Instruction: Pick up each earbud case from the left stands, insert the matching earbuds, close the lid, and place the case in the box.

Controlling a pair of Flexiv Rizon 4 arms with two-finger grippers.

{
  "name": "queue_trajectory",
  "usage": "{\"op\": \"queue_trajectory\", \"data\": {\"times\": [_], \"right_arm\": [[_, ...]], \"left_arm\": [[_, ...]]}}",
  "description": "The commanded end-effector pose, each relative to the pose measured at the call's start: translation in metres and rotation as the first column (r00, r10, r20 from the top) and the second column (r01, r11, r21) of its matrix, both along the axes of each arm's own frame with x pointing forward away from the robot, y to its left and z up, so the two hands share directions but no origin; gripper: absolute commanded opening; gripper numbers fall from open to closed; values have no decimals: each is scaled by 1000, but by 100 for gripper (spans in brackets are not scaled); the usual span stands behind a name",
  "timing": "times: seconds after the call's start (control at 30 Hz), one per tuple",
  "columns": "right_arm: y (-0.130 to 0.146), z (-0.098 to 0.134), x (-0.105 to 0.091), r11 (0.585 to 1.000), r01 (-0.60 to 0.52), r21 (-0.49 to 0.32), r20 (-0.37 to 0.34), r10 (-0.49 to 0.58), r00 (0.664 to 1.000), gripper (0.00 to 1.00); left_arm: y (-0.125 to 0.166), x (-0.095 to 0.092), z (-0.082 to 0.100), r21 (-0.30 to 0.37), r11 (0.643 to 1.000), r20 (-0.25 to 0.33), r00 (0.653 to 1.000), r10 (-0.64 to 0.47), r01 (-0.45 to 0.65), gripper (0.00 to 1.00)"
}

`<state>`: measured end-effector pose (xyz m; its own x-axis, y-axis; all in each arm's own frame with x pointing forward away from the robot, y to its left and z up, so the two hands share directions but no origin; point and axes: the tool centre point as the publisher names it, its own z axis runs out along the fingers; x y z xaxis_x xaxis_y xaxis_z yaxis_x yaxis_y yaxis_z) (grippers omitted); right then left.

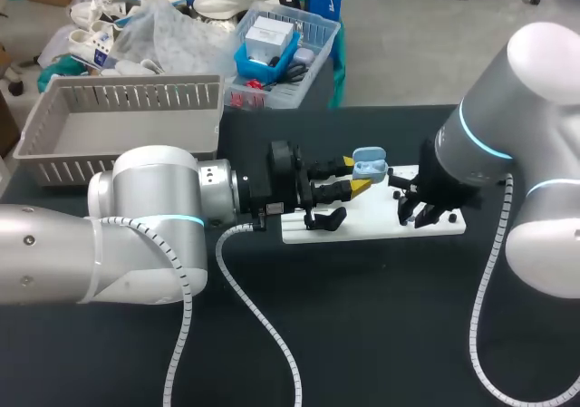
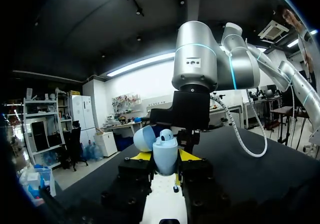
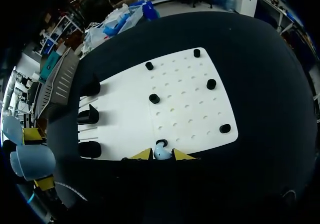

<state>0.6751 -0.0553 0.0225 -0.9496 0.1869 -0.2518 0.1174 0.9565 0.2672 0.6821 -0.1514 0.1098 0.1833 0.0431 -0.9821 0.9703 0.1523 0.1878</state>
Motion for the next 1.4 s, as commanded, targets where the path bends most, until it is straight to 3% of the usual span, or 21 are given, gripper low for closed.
{"op": "queue_trajectory", "data": {"times": [0.03,0.1,0.17,0.53,1.07,1.4], "right_arm": [[0,-2,1,1000,2,0,0,-2,1000,18],[0,-2,2,1000,4,0,-1,-4,1000,3],[0,-2,2,1000,5,1,0,-5,1000,0],[1,2,-2,1000,-9,2,16,9,1000,0],[-10,22,-30,1000,3,-23,58,-2,998,0],[-16,48,-66,979,-92,-184,81,108,991,0]], "left_arm": [[0,0,0,-1,1000,1,1000,4,-4,0],[0,0,0,-1,1000,1,1000,4,-4,0],[0,0,0,-1,1000,1,1000,4,-4,0],[0,0,0,-1,1000,1,1000,4,-4,0],[0,0,0,-1,1000,1,1000,4,-4,0],[0,0,0,-1,1000,1,1000,4,-4,0]]}}
